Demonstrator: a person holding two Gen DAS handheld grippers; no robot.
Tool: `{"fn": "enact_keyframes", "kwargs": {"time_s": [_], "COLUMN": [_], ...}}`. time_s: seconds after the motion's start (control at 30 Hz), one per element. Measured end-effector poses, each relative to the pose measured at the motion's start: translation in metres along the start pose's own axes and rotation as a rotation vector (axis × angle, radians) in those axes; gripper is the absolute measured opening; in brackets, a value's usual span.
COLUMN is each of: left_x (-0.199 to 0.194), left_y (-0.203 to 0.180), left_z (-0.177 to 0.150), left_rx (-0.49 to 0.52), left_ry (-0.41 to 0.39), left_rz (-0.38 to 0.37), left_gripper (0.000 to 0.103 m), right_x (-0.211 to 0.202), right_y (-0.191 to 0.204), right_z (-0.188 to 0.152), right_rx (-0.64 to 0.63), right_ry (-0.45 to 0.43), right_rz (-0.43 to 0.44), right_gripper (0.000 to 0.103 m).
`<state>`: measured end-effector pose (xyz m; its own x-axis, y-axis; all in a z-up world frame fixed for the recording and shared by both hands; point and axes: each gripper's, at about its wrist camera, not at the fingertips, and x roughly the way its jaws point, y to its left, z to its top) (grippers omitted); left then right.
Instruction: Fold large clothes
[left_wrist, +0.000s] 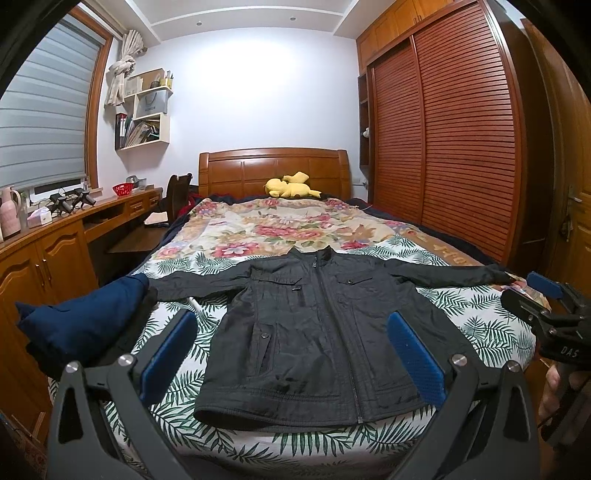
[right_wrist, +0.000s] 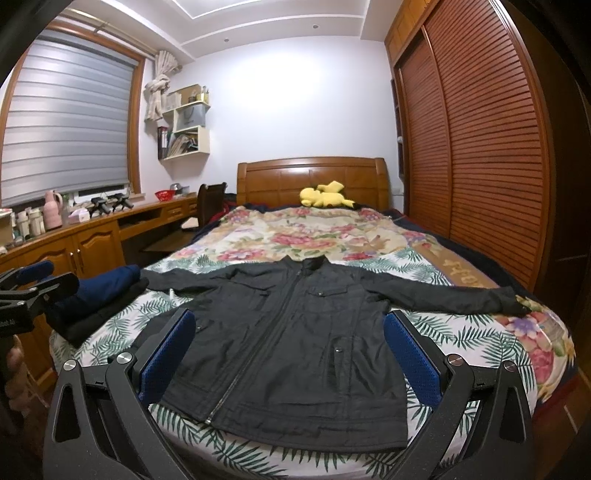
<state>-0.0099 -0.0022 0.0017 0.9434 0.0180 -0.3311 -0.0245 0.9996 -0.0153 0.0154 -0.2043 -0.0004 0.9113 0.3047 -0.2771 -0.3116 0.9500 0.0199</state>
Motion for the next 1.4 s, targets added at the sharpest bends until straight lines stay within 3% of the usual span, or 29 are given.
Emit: {"fn": "enact_keyframes", "kwargs": {"time_s": [1.4], "left_x": [0.0003], "left_y": [-0.0024], "left_z": [0.0022], "left_rx": [0.005], "left_ry": [0.011], "left_rz": [-0.004], "left_gripper": [0.103], "right_x": [0.0], "right_y": [-0.0038], "right_z": [-0.0025], "right_rx": [0.007], "right_ry": [0.003], "right_rz": [0.002], "right_gripper": [0.103]}}
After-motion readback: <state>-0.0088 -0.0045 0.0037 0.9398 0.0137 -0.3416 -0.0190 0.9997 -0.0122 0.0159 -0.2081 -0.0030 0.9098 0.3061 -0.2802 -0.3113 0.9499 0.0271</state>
